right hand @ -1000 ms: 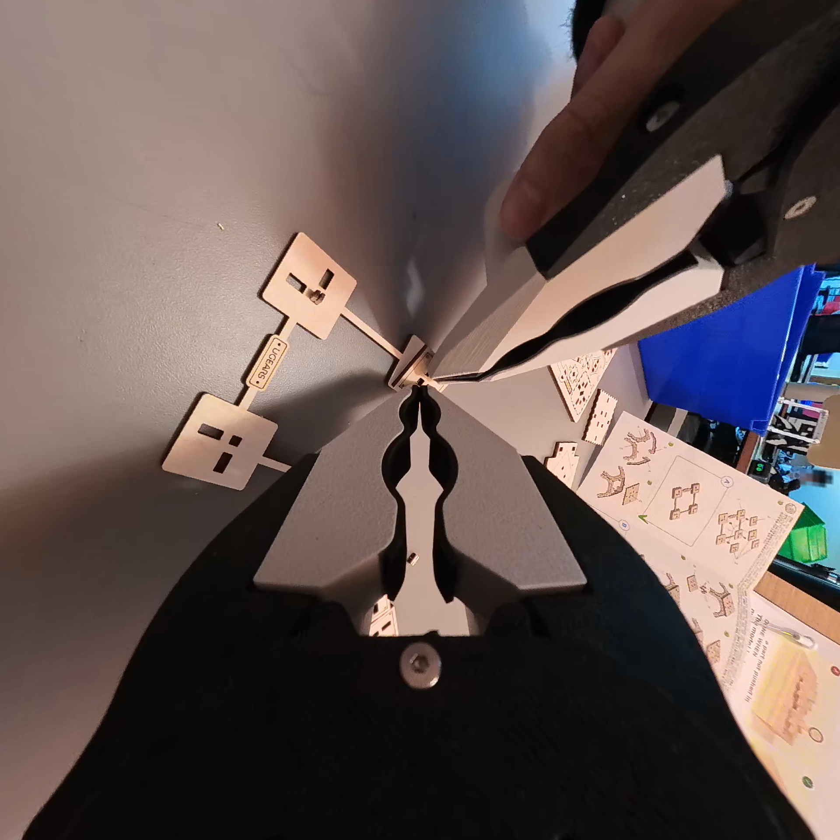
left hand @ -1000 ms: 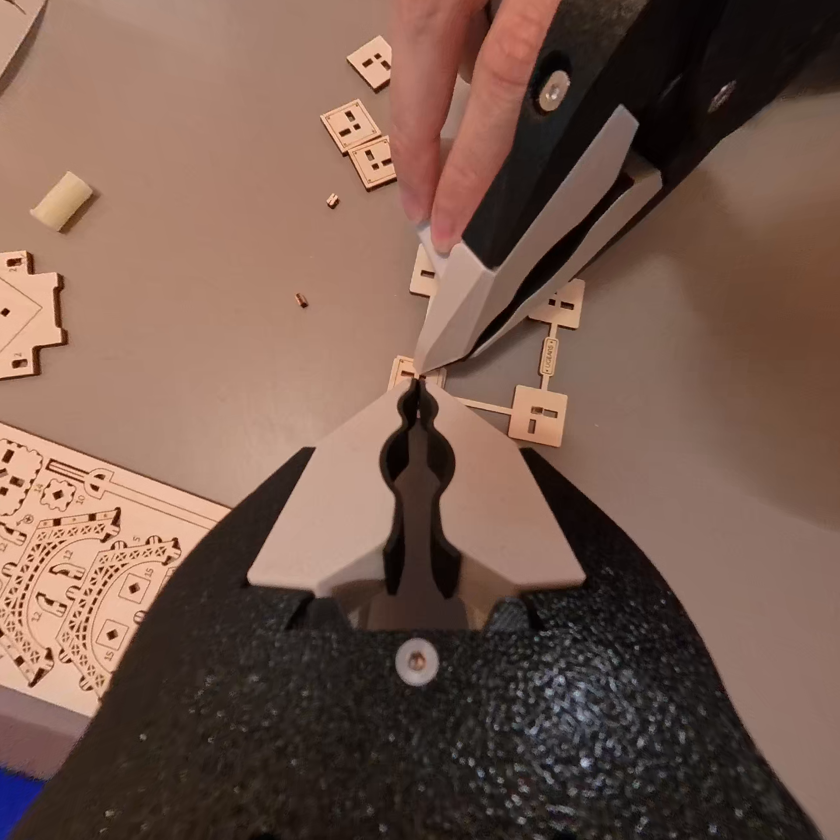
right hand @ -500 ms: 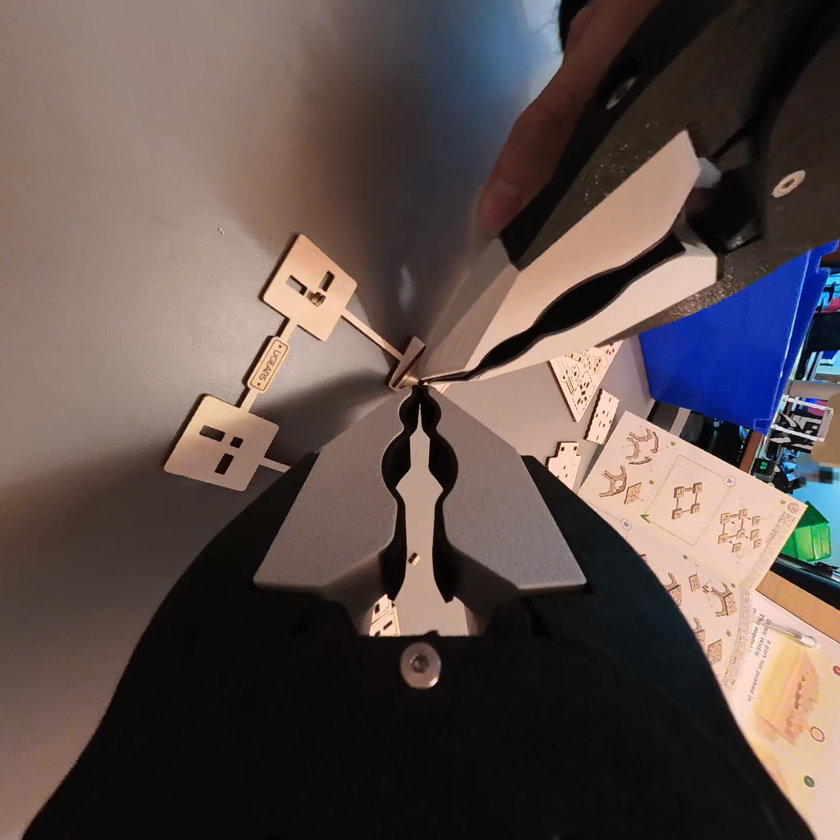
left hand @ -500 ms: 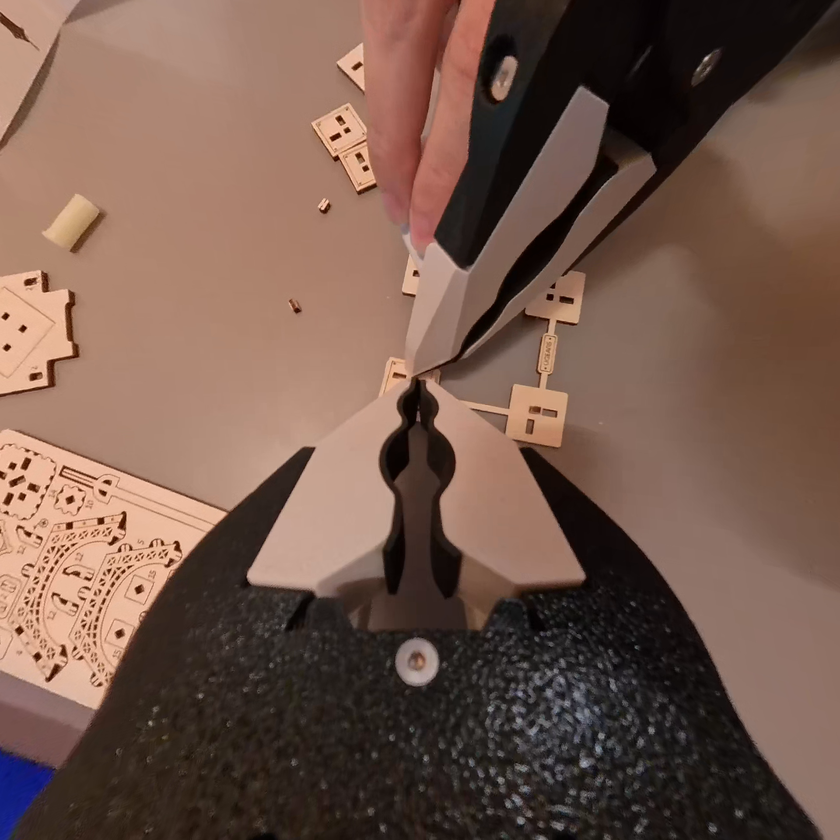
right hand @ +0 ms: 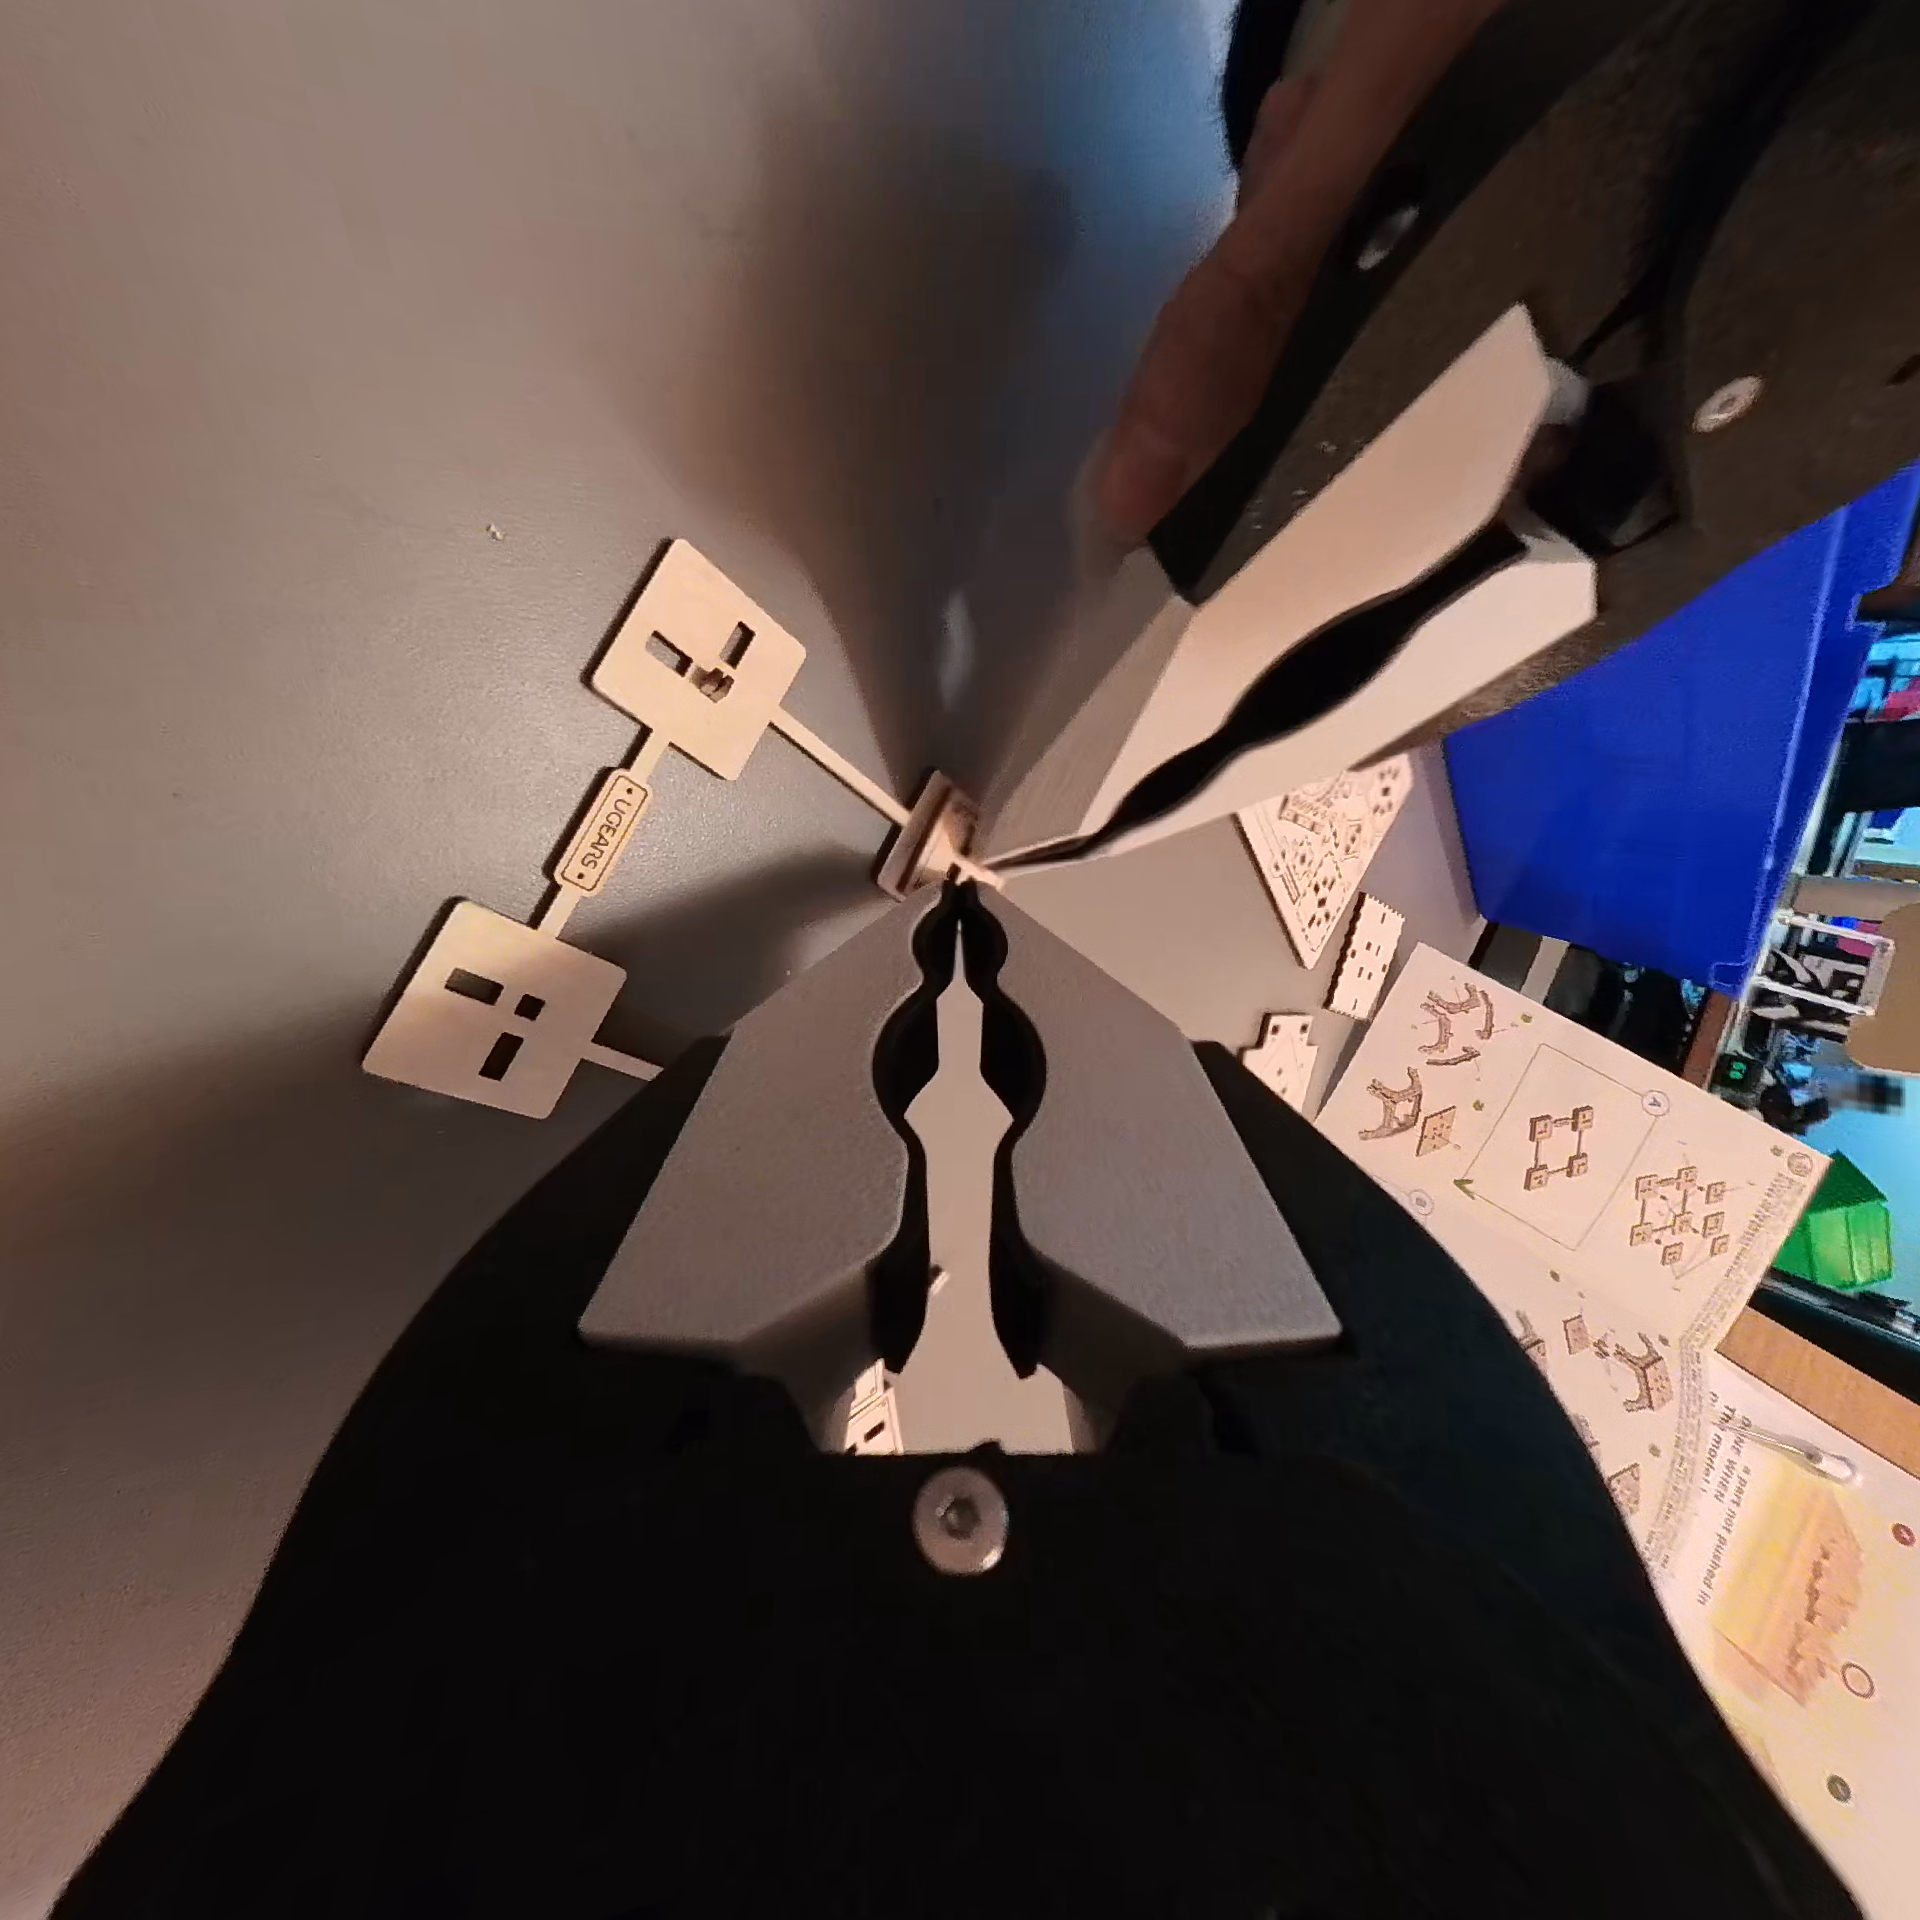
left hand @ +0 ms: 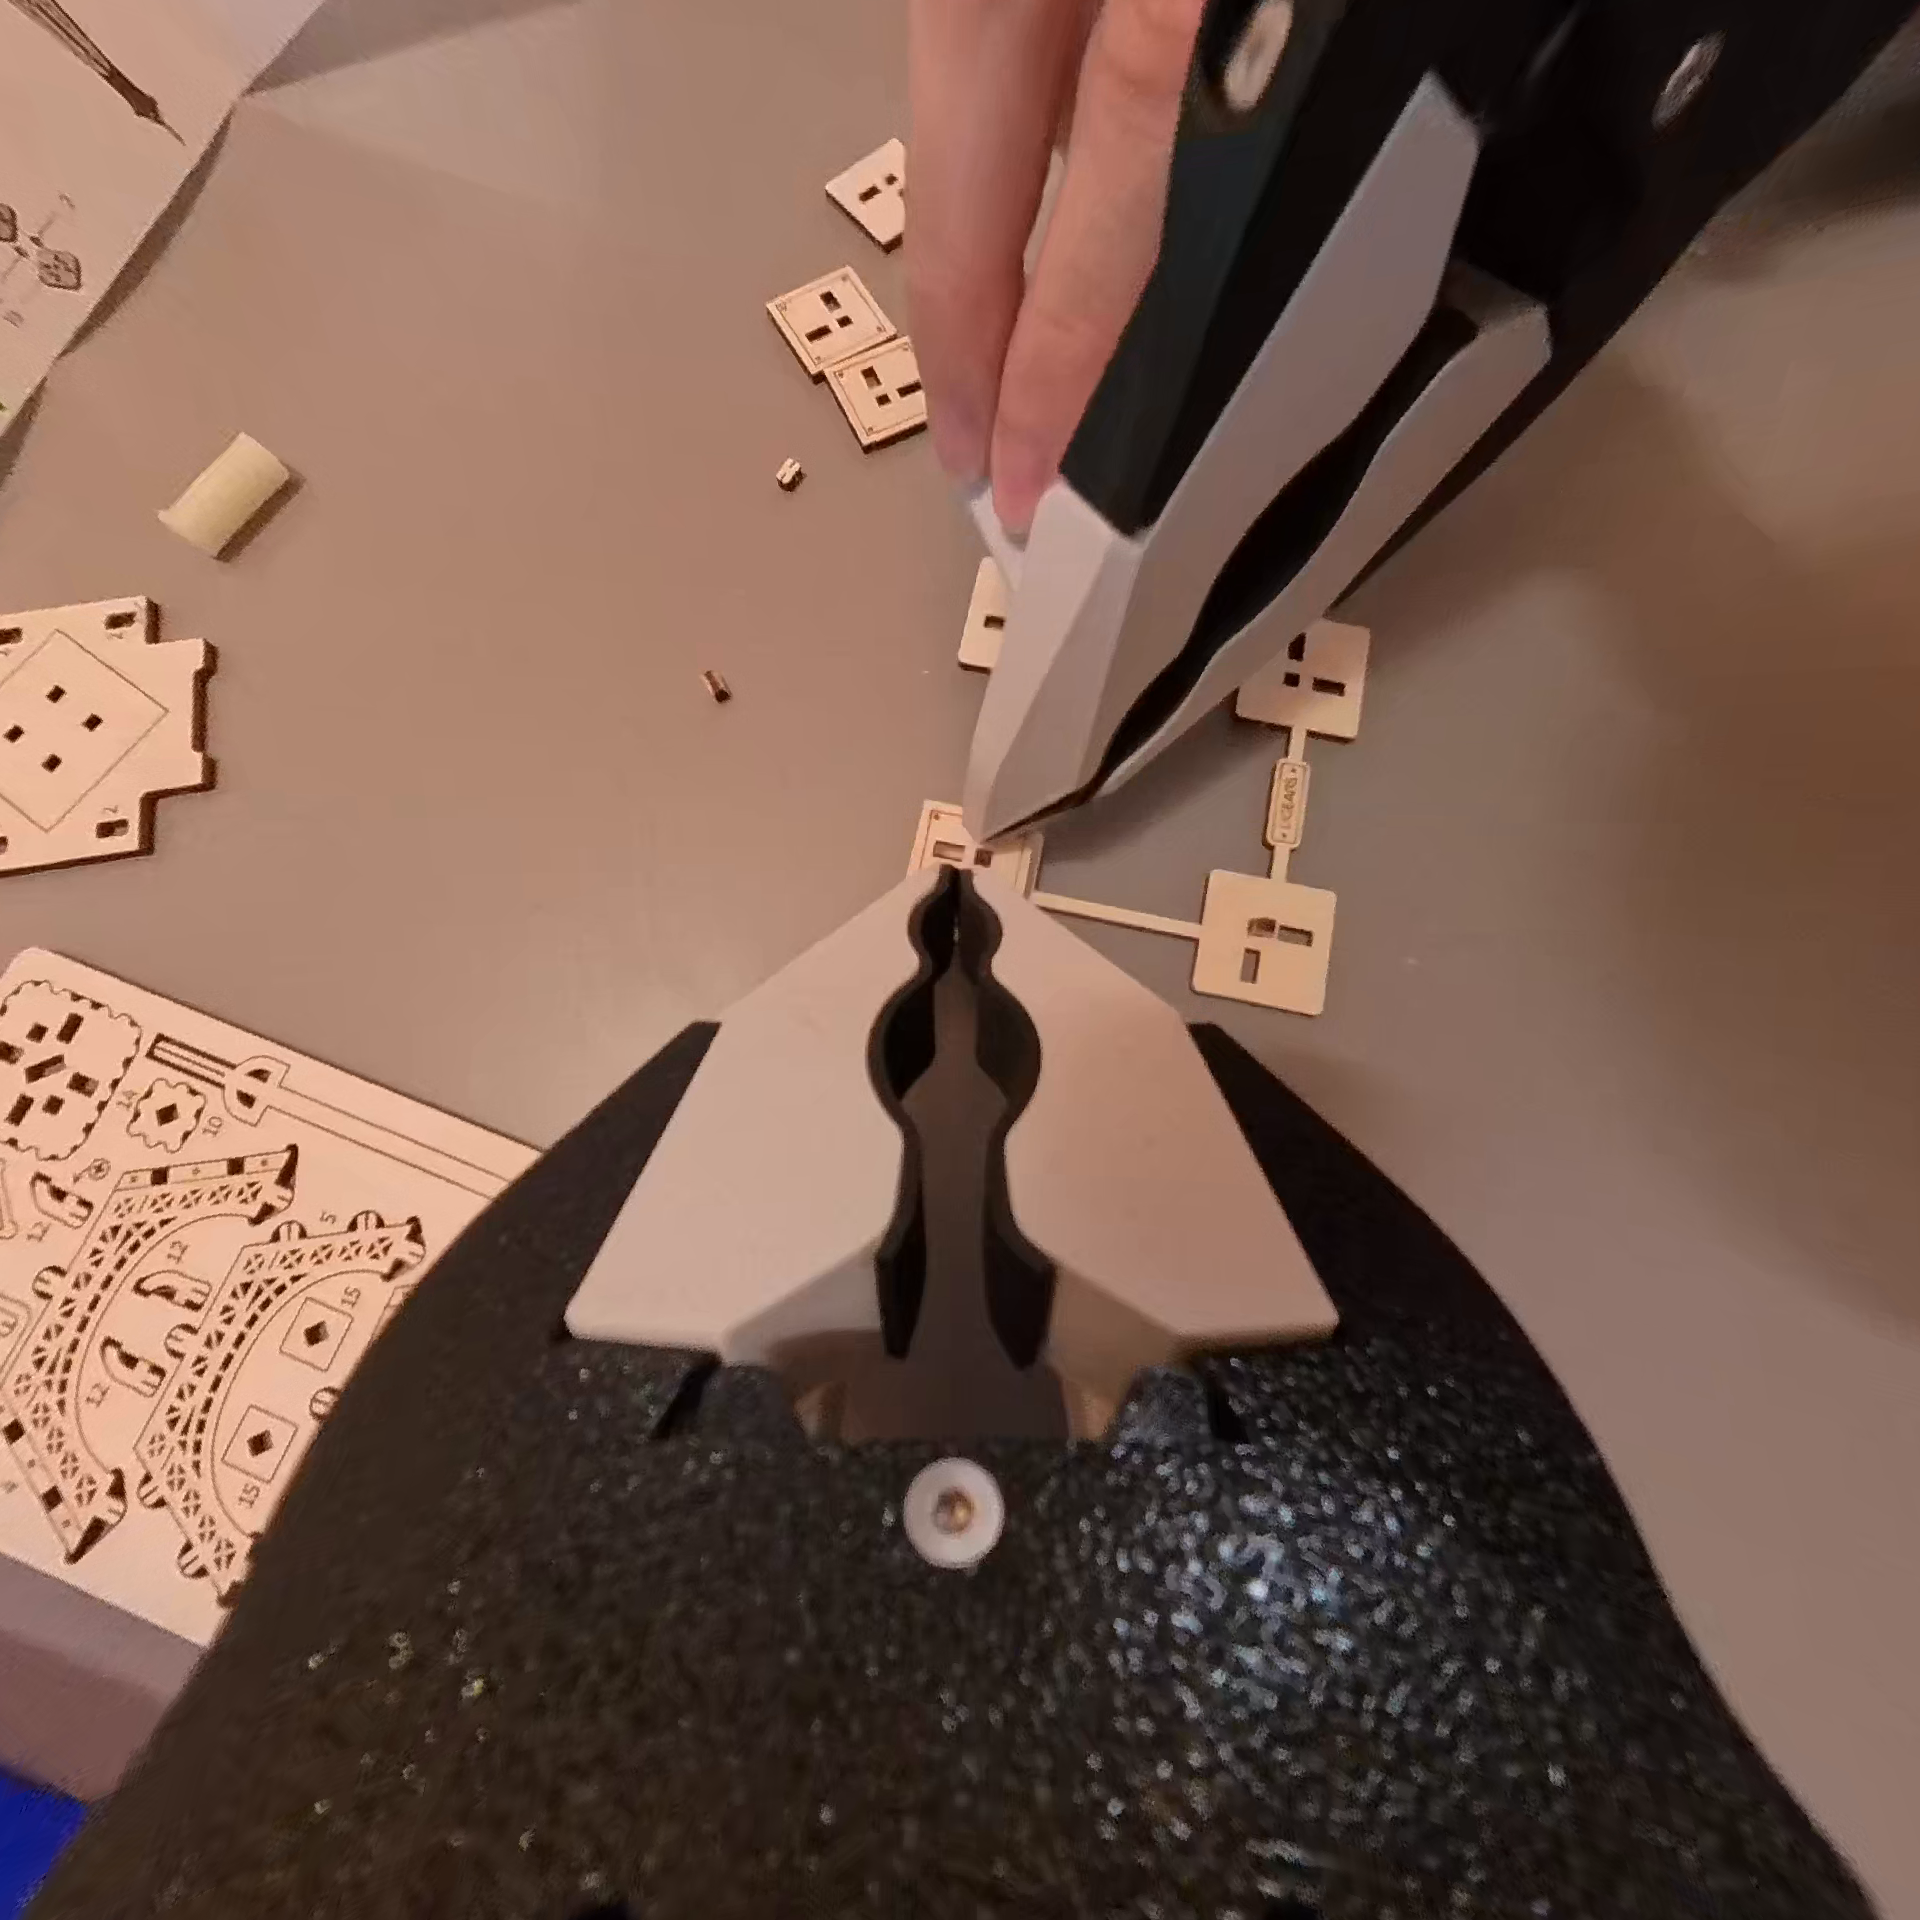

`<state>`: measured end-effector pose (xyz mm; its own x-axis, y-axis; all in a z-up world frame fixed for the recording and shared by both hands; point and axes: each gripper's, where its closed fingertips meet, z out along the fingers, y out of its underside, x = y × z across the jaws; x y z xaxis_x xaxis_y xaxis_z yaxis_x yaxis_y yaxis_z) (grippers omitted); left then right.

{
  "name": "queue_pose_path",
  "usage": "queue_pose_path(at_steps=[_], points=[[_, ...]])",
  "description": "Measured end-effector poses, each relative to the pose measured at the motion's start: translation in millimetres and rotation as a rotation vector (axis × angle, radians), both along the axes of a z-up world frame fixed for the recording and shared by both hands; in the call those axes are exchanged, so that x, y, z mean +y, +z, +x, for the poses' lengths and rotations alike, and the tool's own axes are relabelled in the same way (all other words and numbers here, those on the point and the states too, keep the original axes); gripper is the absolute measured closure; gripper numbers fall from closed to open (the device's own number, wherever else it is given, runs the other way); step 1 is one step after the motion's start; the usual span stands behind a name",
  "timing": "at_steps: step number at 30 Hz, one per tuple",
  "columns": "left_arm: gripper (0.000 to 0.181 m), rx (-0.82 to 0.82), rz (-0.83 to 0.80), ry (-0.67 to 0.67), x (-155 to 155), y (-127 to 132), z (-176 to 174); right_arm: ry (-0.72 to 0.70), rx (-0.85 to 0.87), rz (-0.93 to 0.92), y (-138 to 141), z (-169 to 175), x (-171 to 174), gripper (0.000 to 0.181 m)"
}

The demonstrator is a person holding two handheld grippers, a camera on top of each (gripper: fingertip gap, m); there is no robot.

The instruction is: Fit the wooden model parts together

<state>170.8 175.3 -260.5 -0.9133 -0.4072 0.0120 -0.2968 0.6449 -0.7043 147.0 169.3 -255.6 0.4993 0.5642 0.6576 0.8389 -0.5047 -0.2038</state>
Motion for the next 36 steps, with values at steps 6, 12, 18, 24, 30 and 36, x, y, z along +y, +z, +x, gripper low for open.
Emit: queue_pose_path(at_steps=[6,12,18,24,30,36], points=[[0.181,-0.040,0.037,-0.011,0.2,-0.8,-0.4,-0.007,0.005,0.000,1.2,-0.8,0.3,0.181],[0.181,-0.057,0.105,-0.032,1.3,-1.7,-1.0,-0.013,0.010,0.005,0.9,-1.1,-0.5,0.181],[0.181,-0.067,0.124,-0.050,0.7,-1.2,-1.0,-0.016,0.001,0.003,1.1,-1.8,-0.5,0.181],[0.181,-0.071,0.127,-0.057,-2.0,1.9,-1.4,-0.020,0.014,0.000,-1.3,-1.6,-2.4,0.181],[0.181,-0.045,0.152,-0.053,-0.9,0.0,-1.6,-0.026,0.031,0.012,-0.1,-1.4,-2.5,0.181],[0.181,-0.046,0.202,-0.061,-0.1,-2.1,-1.6,-0.021,0.027,0.012,1.3,-2.0,0.3,0.181]])
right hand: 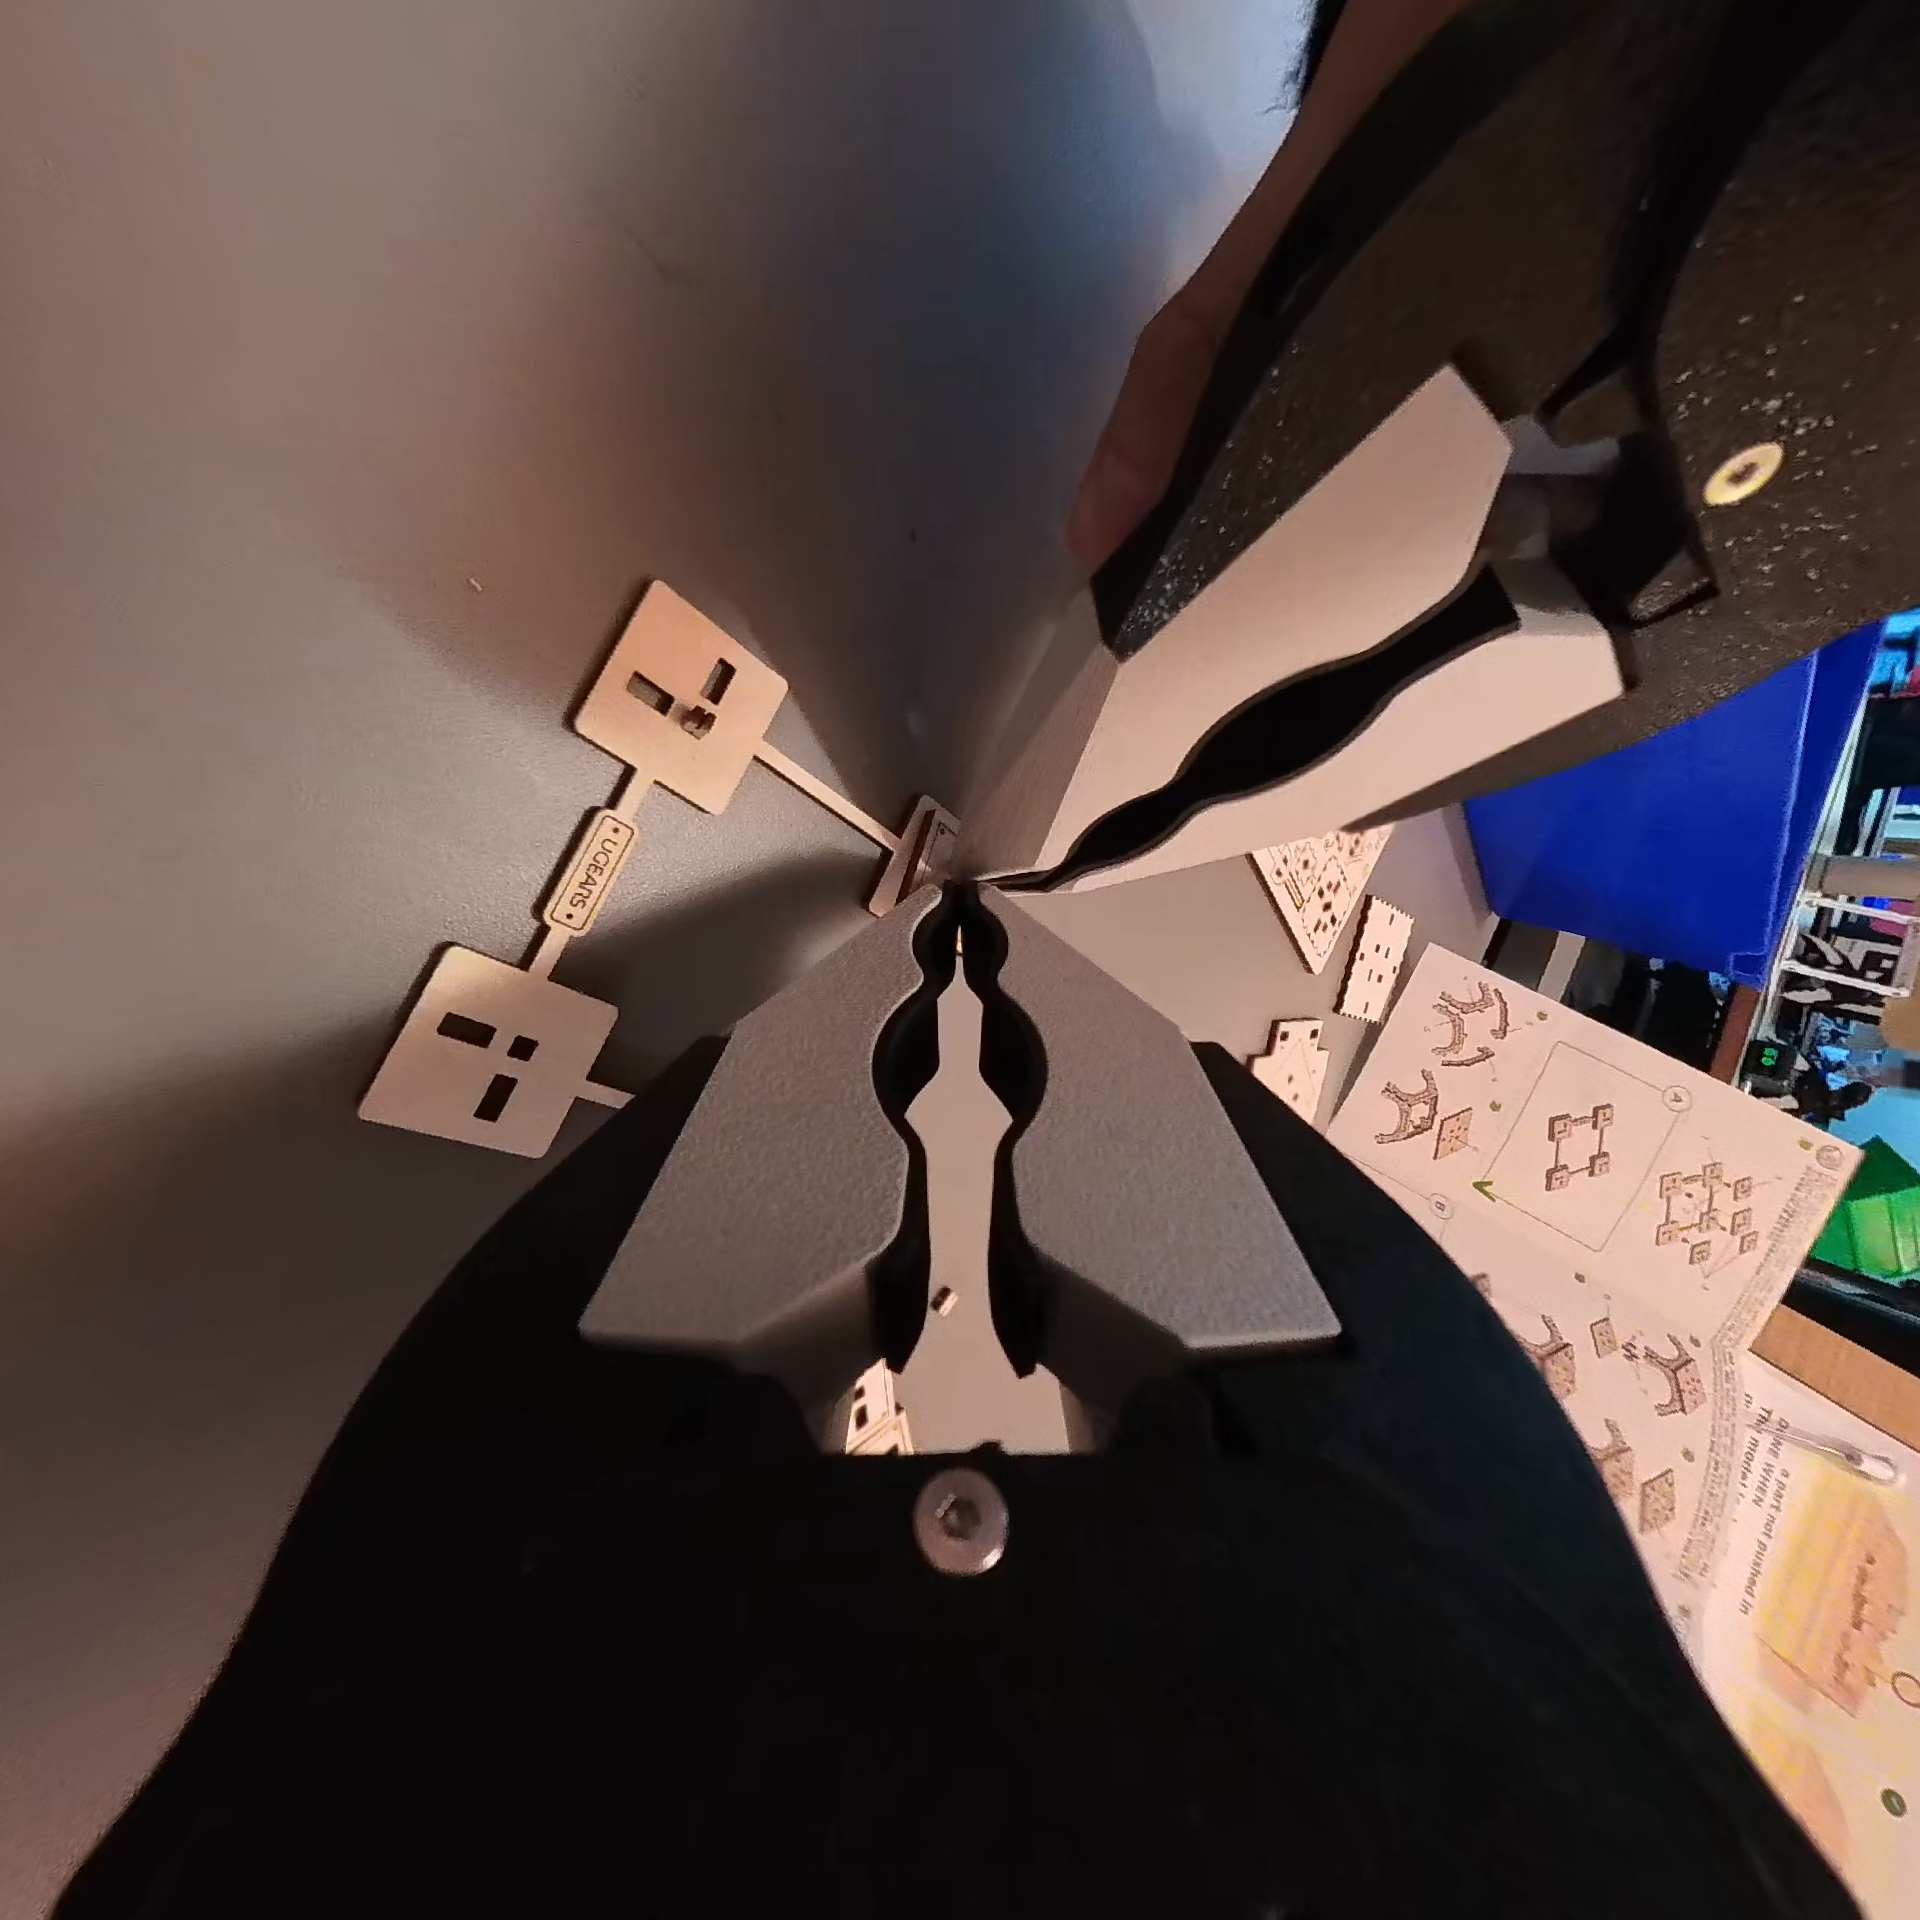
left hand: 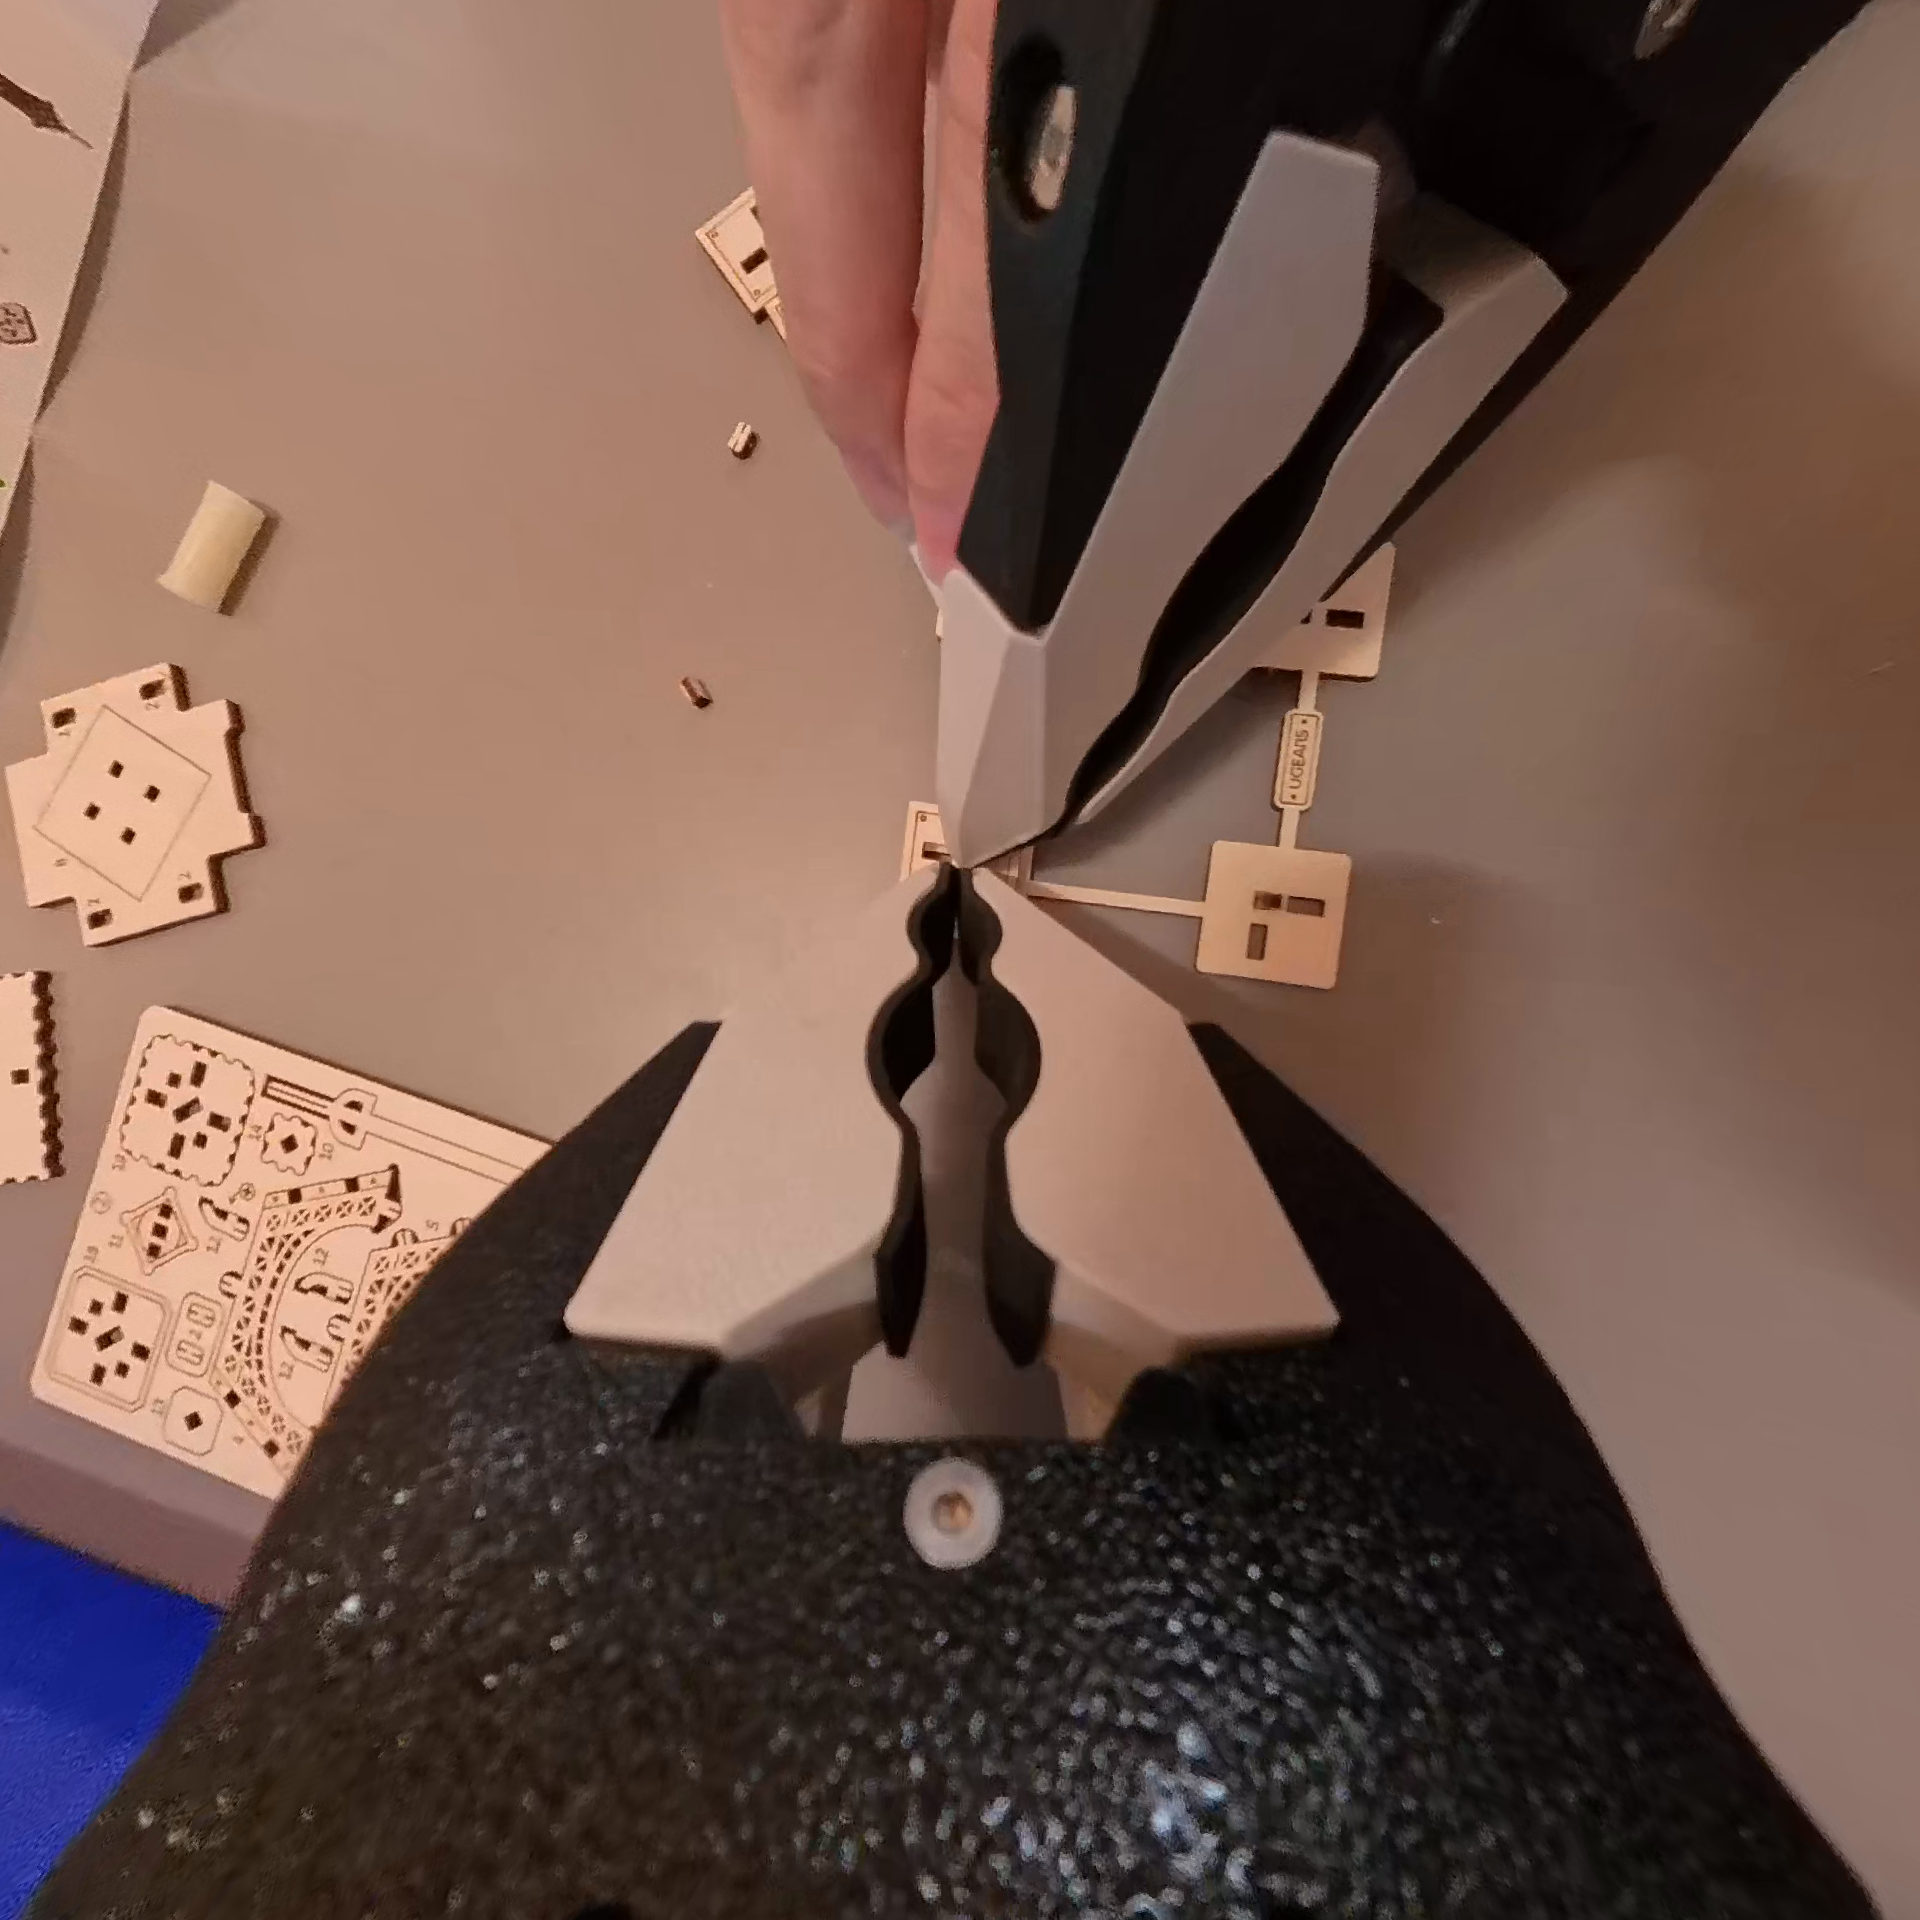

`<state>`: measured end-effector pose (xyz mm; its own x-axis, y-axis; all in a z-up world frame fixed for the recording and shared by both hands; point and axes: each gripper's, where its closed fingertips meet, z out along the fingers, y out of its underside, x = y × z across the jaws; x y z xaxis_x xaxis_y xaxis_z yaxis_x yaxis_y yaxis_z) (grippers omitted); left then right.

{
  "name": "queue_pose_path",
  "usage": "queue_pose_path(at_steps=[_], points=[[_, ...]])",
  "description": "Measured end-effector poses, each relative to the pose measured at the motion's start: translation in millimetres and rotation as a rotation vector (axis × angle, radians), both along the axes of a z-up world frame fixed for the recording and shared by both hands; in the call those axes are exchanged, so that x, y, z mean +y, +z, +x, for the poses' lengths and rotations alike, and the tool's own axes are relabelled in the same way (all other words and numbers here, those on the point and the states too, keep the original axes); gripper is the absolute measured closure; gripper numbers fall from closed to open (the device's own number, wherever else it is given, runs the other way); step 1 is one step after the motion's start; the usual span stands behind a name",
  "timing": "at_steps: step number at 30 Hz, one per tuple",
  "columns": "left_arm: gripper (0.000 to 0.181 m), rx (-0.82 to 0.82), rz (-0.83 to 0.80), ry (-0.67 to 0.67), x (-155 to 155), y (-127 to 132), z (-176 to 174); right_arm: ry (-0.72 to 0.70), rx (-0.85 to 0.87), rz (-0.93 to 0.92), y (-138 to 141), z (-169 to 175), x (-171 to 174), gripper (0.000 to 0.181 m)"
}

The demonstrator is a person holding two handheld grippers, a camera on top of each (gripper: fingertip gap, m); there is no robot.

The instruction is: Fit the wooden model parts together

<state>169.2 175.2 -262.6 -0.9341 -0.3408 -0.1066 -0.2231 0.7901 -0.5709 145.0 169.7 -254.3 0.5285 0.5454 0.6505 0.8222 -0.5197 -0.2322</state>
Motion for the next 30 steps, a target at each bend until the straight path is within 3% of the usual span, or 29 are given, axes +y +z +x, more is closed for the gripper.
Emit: queue_pose_path(at_steps=[17,22,30], points=[[0.181,0.025,0.075,-0.042,-2.7,-0.6,-1.2,-0.059,0.040,-0.020,0.9,7.7,-8.4,0.181],[0.181,0.055,0.085,-0.057,-2.7,-0.8,-1.2,-0.007,0.025,0.046,9.3,5.2,-1.9,0.181],[0.181,0.101,0.144,-0.080,-2.2,-1.0,-1.4,0.041,-0.045,-0.030,0.4,4.5,-5.9,0.181]])
